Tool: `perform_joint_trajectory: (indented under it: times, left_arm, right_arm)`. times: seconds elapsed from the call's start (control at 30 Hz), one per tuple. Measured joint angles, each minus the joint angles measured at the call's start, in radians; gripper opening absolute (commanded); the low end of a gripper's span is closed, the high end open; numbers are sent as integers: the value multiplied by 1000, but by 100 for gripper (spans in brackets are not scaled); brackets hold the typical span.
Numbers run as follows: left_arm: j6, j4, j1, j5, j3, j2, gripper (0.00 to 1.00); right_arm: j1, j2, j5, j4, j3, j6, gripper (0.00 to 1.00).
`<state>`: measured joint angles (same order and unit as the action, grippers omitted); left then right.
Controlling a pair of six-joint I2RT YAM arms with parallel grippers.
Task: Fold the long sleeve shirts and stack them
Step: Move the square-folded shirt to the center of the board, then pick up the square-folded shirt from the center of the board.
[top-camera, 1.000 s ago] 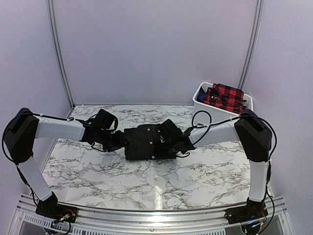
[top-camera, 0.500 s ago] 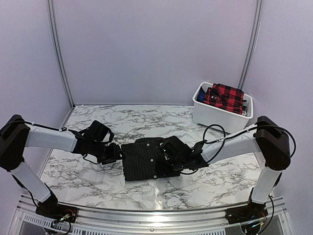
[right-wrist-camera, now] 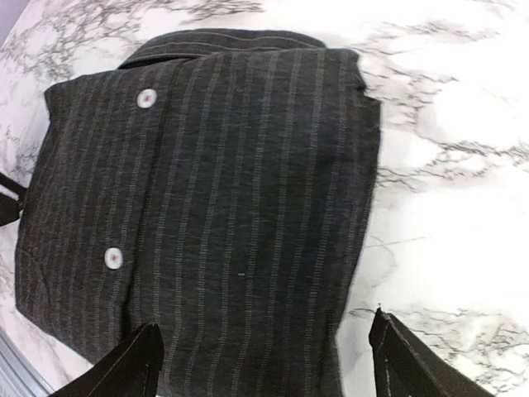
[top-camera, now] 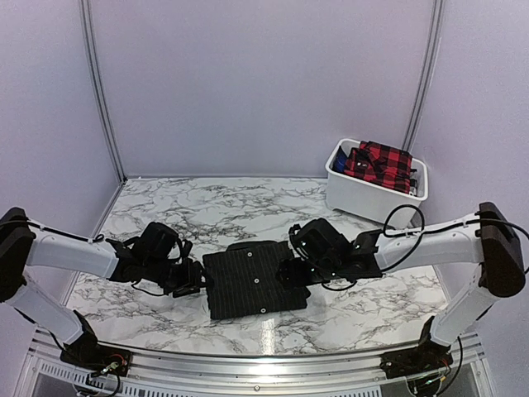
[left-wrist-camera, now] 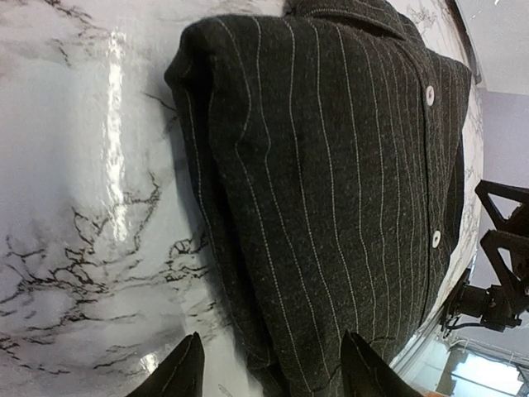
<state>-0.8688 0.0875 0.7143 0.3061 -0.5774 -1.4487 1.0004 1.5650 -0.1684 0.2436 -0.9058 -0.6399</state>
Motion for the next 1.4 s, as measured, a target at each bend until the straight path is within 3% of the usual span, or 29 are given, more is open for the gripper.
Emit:
perform_joint_trajectory:
  times: [0.27, 0.77, 1.1, 1.27, 1.4]
  left_arm:
    - [-60, 21, 82, -39, 10, -15, 57]
    - [-151, 26, 151, -180, -38, -85, 38]
    - [-186, 74, 152, -179, -39, -123, 16]
    - [-181, 84, 151, -177, -43, -130, 0]
    - [-156, 74, 138, -177, -49, -122, 0]
  right_arm:
    - [-58, -65, 25, 12, 118, 24, 91]
    - [-85, -124, 100, -51, 249, 16, 91]
    - [-86, -128, 121, -80, 252, 15, 91]
    - [-86, -126, 136, -82, 252, 15, 91]
    - [-84, -124, 145, -92, 252, 15, 91]
